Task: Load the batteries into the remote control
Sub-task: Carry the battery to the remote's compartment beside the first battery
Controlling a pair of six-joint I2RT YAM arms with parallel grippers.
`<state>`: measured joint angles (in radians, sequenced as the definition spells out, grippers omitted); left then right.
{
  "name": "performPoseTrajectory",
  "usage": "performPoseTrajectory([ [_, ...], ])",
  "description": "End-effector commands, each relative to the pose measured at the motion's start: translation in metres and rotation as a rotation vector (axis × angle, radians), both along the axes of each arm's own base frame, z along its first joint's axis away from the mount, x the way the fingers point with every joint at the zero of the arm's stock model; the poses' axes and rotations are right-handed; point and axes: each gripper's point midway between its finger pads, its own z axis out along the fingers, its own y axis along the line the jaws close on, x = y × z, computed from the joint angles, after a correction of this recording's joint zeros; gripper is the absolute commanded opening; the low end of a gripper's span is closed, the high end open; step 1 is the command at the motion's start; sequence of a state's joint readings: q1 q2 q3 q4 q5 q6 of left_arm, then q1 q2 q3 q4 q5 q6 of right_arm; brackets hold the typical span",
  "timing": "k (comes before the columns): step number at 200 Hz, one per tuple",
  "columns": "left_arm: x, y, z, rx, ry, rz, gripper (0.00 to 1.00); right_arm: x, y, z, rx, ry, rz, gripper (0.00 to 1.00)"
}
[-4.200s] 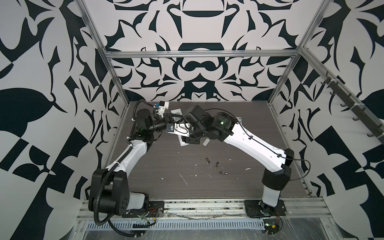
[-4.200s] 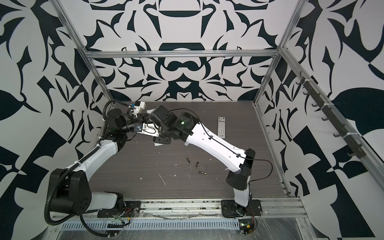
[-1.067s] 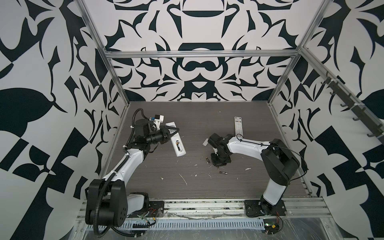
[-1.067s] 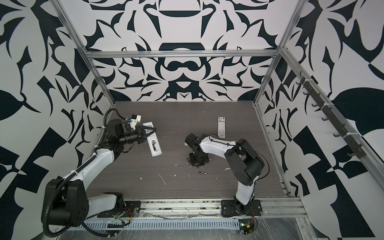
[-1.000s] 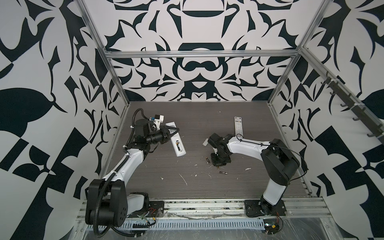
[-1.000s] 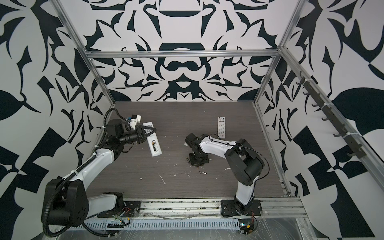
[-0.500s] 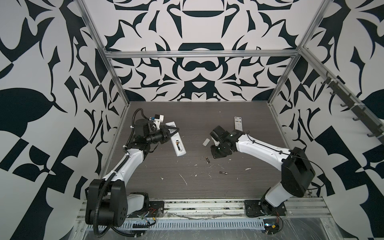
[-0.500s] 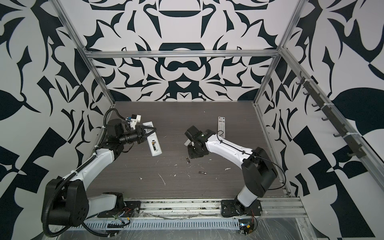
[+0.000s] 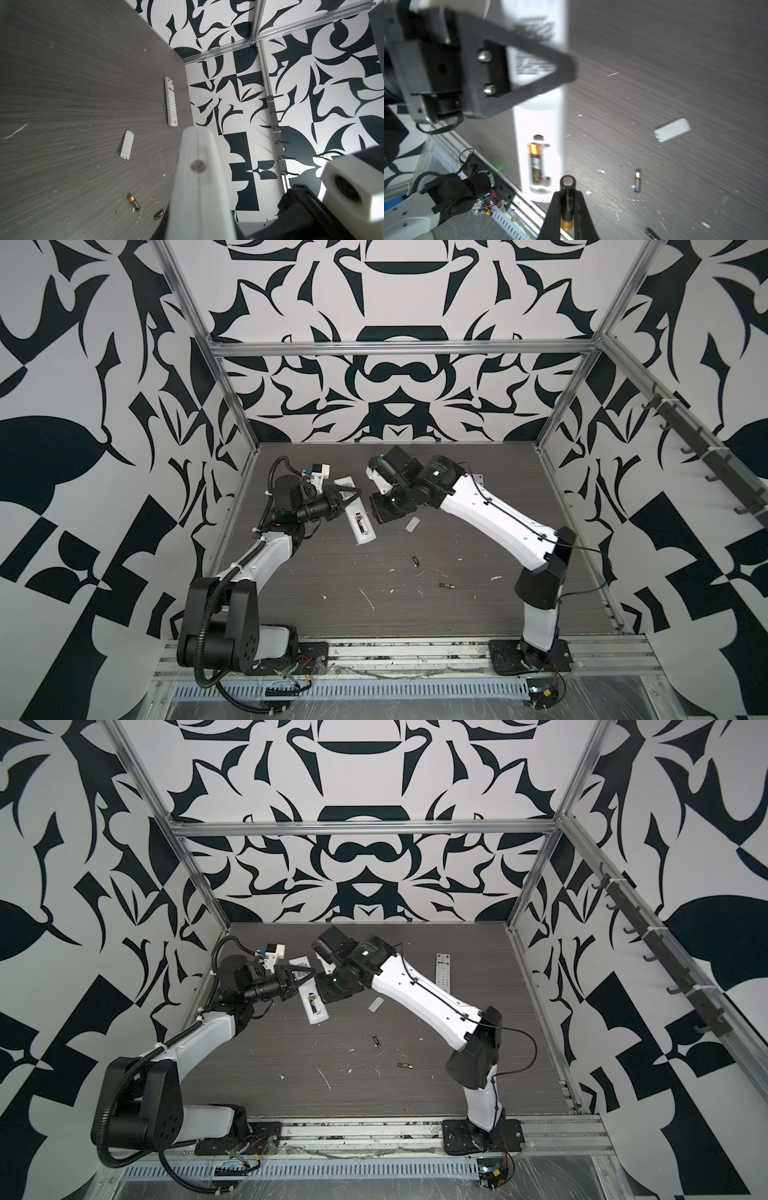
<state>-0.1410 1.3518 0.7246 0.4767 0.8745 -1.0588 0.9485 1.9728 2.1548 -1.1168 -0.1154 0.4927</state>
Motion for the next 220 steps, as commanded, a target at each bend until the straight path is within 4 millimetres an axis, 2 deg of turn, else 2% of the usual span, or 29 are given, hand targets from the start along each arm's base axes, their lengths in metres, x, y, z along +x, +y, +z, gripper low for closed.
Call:
performPoseTrajectory([
  [1, 0.002, -0.002, 0.006, -0.018, -0.051, 0.005, 0.0, -0.019, -0.006, -0.002, -0.054, 0.052, 0.045, 0.0],
  [170, -0.007, -0.006, 0.006, -0.058, -0.062, -0.004, 0.0, -0.006, 0.005, -0.027, -0.096, 0.049, 0.031, 0.0],
  [220, -0.007, -0.005, 0.011, -0.064, -0.077, 0.007, 0.0, -0.006, 0.005, -0.029, -0.103, 0.055, 0.037, 0.12],
])
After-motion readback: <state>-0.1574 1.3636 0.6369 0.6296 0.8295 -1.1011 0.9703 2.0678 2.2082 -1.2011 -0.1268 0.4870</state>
